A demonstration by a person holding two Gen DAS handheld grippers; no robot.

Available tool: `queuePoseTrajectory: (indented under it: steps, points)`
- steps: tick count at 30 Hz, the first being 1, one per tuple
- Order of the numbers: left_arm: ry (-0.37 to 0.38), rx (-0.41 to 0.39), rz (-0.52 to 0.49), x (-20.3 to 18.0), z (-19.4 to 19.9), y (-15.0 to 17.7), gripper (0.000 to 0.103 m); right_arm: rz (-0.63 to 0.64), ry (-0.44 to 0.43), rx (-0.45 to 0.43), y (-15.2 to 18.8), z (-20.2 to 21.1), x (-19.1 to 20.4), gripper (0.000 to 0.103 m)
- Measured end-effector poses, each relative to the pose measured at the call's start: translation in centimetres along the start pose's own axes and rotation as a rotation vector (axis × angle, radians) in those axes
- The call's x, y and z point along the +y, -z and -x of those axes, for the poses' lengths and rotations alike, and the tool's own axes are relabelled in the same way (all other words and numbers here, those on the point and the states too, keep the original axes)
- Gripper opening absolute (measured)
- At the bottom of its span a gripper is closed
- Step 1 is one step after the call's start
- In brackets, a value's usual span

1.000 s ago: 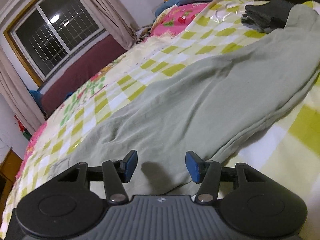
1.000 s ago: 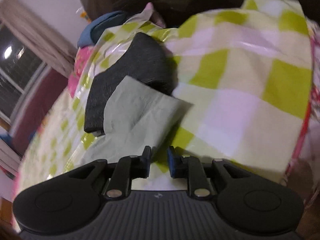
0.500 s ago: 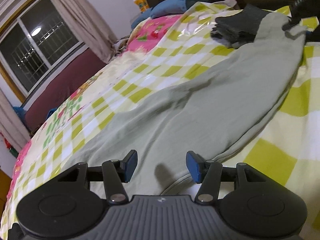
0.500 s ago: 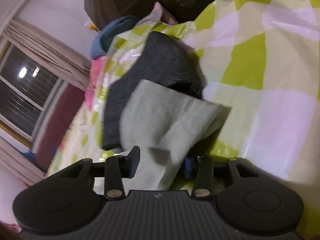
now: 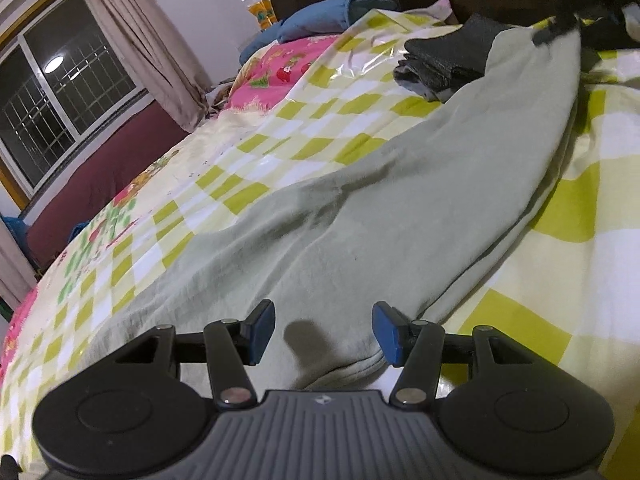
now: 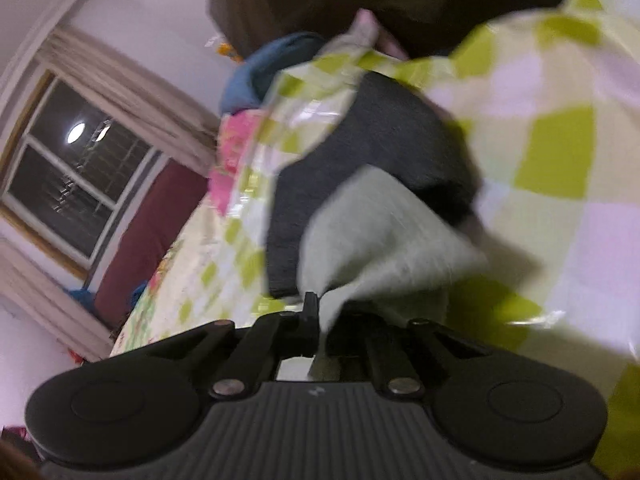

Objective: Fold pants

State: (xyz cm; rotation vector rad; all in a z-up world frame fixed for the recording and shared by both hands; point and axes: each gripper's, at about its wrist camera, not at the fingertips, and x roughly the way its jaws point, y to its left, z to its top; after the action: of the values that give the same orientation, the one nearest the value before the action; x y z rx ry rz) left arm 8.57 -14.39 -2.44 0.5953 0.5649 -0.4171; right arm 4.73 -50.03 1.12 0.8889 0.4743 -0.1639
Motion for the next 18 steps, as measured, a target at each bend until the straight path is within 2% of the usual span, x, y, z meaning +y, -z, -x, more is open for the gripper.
queuePoseTrajectory:
  steps: [6,10,13,18]
  points:
    - [-0.009,-0.024,0.067,1.8,0.9,1.2,0.068,0.182,-0.135,0.033,1.3,-0.7,9.7,0.005]
    - [-0.038,-0.038,0.15,4.6,1.8,2.5,0.068,0.33,-0.236,0.116,4.8,-2.8,17.5,0.005]
    - [-0.071,-0.039,0.204,6.7,2.5,3.8,0.068,0.505,-0.255,0.177,9.1,-5.5,23.7,0.005]
    - [-0.11,-0.022,0.294,10.3,3.6,6.3,0.068,0.71,-0.28,0.354,18.7,-10.7,31.1,0.004]
